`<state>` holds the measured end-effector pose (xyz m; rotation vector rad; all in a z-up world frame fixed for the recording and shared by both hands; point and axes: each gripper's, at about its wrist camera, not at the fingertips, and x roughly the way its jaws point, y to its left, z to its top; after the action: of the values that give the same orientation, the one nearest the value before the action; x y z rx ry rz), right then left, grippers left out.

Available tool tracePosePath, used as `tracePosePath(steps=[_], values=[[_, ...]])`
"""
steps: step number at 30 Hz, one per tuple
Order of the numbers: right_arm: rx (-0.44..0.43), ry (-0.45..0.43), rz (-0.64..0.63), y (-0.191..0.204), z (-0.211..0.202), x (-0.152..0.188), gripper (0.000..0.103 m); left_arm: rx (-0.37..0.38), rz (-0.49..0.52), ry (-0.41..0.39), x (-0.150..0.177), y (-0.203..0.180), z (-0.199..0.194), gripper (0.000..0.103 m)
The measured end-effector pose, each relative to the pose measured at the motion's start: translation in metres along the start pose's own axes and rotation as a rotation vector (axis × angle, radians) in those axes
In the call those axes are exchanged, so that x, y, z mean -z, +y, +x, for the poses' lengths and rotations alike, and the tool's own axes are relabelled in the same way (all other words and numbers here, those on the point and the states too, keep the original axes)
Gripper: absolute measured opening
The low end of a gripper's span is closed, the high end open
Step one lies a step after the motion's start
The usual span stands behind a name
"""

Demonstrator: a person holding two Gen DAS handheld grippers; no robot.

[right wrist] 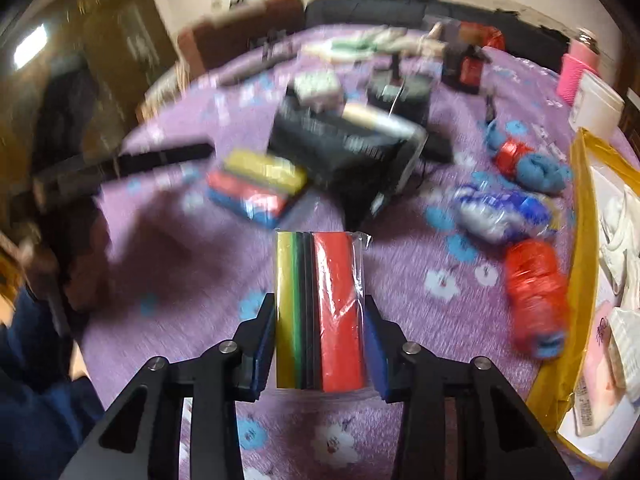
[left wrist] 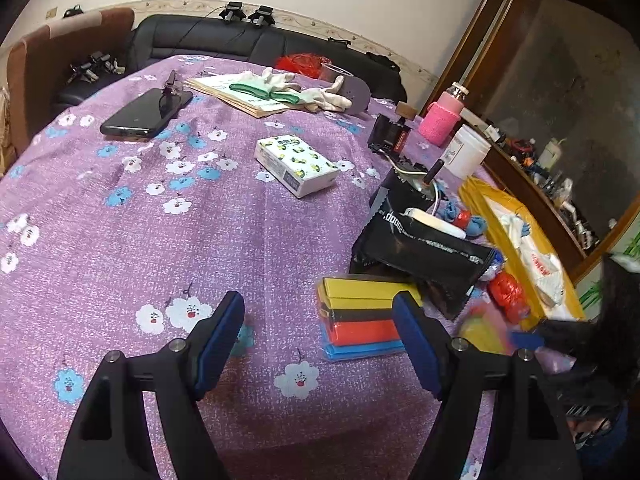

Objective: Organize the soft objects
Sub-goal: 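Grasp the yellow-black-red-blue striped pack with the left gripper, then carry the right pack into the tray and release it while the left carries its pack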

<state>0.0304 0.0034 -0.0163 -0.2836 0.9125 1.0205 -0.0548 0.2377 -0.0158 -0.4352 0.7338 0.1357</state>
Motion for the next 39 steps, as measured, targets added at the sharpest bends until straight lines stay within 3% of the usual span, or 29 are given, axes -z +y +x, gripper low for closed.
tracePosePath(steps=[3,6,9,11,14,17,19,24,27,34,39], values=[[-0.071,-0.136,0.129,-0.021,-0.014,0.002,0.043,-0.02,0.03,0.021,0.001,-0.01,0.001,0.087],[-0.085,-0.221,0.21,-0.036,-0.017,0.008,0.043,-0.003,0.064,0.072,0.003,-0.028,0.006,0.089],[-0.14,-0.249,0.268,-0.049,-0.019,0.016,0.043,-0.124,0.171,0.104,0.005,-0.054,0.017,0.096],[-0.159,-0.27,0.289,-0.056,-0.022,0.015,0.043,-0.153,0.209,0.117,0.006,-0.066,0.024,0.096],[-0.166,-0.274,0.282,-0.054,-0.022,0.014,0.043,-0.172,0.189,0.146,0.005,-0.072,0.036,0.096],[-0.169,-0.288,0.26,-0.05,-0.025,0.013,0.043,-0.24,0.18,0.18,0.005,-0.072,0.049,0.096],[-0.173,-0.291,0.26,-0.05,-0.026,0.014,0.043,-0.229,0.137,0.208,0.005,-0.068,0.058,0.097],[-0.176,-0.292,0.251,-0.05,-0.024,0.013,0.044,-0.287,0.155,0.178,0.004,-0.077,0.066,0.097],[-0.176,-0.293,0.254,-0.05,-0.024,0.013,0.044,-0.273,0.151,0.157,0.005,-0.075,0.059,0.084],[-0.177,-0.292,0.256,-0.051,-0.023,0.013,0.044,-0.216,0.162,0.14,0.015,-0.073,0.04,0.083],[-0.177,-0.289,0.26,-0.052,-0.021,0.013,0.043,-0.186,0.181,0.061,0.012,-0.083,0.018,0.083]])
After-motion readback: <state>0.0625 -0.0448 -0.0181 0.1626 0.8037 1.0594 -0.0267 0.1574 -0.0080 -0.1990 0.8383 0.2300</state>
